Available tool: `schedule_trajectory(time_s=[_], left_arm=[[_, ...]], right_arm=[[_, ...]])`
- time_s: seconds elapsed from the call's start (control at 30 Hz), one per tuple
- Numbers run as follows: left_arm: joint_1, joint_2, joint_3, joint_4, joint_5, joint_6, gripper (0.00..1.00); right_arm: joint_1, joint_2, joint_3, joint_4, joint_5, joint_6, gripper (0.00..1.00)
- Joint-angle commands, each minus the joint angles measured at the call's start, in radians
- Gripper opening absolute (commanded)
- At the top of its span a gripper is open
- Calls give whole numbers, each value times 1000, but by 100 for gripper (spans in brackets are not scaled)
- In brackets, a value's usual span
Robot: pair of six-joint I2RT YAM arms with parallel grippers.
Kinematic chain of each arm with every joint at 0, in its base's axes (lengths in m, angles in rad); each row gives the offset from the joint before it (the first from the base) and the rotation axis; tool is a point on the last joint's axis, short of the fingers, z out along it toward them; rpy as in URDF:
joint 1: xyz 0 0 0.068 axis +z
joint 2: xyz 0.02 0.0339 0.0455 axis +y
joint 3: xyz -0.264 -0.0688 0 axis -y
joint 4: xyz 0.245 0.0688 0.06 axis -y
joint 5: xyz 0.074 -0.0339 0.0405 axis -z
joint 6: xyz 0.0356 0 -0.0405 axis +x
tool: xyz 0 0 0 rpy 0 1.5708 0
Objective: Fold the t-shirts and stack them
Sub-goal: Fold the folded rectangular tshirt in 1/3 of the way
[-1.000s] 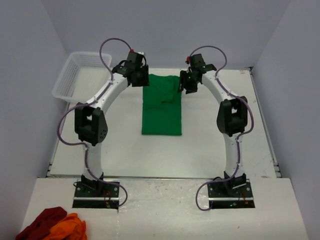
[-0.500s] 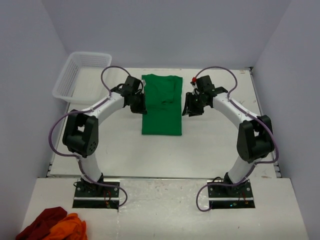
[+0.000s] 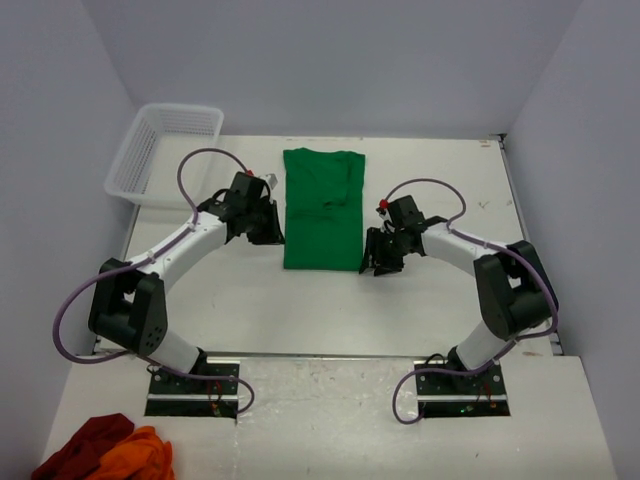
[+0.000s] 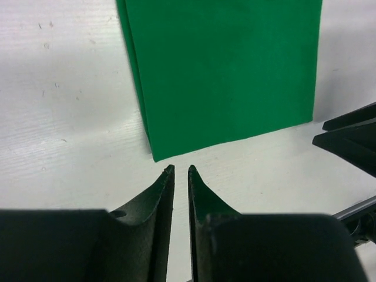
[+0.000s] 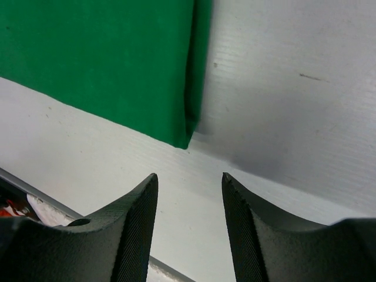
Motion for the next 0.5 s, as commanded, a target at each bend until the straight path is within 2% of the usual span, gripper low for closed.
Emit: schedule_trajectory(time_s=[0.0,0.47], left_arm=[[-1,-38,-30,32,5,-4,16],[-1,-91,-111,30,-31,-21,20]], right_arm=[[13,15,18,97,-26,24,49],[20,110,55,120,22,51,48]])
